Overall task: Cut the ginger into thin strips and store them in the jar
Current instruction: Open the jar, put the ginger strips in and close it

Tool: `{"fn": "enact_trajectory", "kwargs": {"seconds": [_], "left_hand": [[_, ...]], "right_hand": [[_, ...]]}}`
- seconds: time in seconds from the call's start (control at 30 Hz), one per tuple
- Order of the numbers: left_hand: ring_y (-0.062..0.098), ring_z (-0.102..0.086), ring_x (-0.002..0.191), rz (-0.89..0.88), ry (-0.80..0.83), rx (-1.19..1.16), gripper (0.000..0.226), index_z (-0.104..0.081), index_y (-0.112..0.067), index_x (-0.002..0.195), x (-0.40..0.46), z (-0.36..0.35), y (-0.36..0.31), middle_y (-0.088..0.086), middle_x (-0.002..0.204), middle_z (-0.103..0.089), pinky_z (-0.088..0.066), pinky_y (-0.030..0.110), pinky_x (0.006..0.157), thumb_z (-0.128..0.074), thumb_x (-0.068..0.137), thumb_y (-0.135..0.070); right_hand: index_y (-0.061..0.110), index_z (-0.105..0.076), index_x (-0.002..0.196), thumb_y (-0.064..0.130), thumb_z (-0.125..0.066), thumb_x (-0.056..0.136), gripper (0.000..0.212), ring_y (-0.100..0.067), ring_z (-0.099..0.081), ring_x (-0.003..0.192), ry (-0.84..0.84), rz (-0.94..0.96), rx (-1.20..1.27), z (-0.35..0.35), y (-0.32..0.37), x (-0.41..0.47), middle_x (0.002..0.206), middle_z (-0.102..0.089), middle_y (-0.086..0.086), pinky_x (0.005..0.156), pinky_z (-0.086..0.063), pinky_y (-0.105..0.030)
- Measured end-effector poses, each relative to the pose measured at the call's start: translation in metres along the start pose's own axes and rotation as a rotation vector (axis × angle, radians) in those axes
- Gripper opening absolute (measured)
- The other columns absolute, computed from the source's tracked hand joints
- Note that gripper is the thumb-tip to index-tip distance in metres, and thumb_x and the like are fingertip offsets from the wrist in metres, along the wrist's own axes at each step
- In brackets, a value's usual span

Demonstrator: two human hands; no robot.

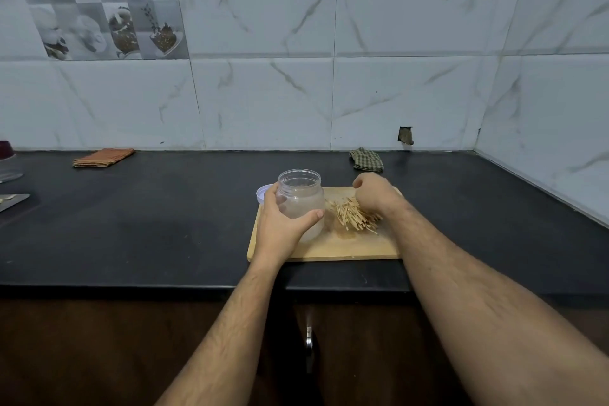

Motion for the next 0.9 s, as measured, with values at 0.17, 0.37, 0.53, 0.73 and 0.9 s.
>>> {"fn": "enact_trajectory", "kwargs": {"seconds": [0.17,0.37,0.53,0.73,0.9], "left_hand": [[0.007,-0.047,0.124,-0.02,-0.046,0.026,0.09,-0.033,-0.033,0.142,-0.001,-0.003,0.001,-0.011,0.133,-0.05,-0.037,0.024,0.094,-0.083,0.068,-0.046],[0.007,-0.047,0.123,-0.027,-0.068,0.063,0.089,-0.032,-0.036,0.141,-0.003,-0.003,0.002,-0.012,0.134,-0.05,-0.036,0.025,0.089,-0.081,0.068,-0.05],[0.008,-0.047,0.125,-0.029,-0.081,0.081,0.092,-0.03,-0.036,0.143,-0.003,-0.003,0.002,-0.012,0.135,-0.05,-0.039,0.026,0.091,-0.08,0.068,-0.053],[0.009,-0.047,0.126,-0.034,-0.088,0.099,0.093,-0.029,-0.036,0.144,-0.003,-0.003,0.003,-0.011,0.136,-0.05,-0.04,0.028,0.093,-0.08,0.068,-0.053],[0.009,-0.047,0.126,-0.043,-0.093,0.101,0.093,-0.03,-0.036,0.144,-0.004,-0.003,0.002,-0.011,0.136,-0.051,-0.041,0.028,0.095,-0.08,0.067,-0.055]], "right_hand": [[0.013,-0.062,0.112,0.021,-0.049,0.091,0.025,-0.026,-0.059,0.101,0.065,0.02,-0.181,-0.021,0.004,0.015,0.12,-0.065,-0.009,0.086,-0.05,-0.035],[0.011,-0.067,0.097,0.032,-0.065,0.088,0.023,-0.022,-0.064,0.086,0.112,0.038,-0.246,-0.012,0.017,0.016,0.098,-0.068,-0.005,0.072,-0.053,-0.035],[0.009,-0.063,0.121,0.058,-0.079,0.074,0.07,-0.028,-0.062,0.111,0.181,-0.089,-0.37,-0.006,0.016,0.01,0.12,-0.066,-0.006,0.099,-0.048,-0.046],[0.008,-0.064,0.117,0.039,-0.084,0.076,0.055,-0.026,-0.064,0.1,0.19,-0.112,-0.39,-0.014,0.02,0.007,0.118,-0.066,-0.007,0.086,-0.056,-0.039],[0.008,-0.066,0.094,0.018,-0.079,0.079,0.023,-0.021,-0.062,0.077,0.094,-0.06,-0.409,-0.019,0.028,0.011,0.087,-0.065,-0.006,0.064,-0.053,-0.031]]}}
Point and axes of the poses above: each hand's wrist, its own x-axis towards the middle knuckle, its own z-axis out of the back of the hand, y = z × x, the point moved 4 cm from there along x, towards the middle knuckle
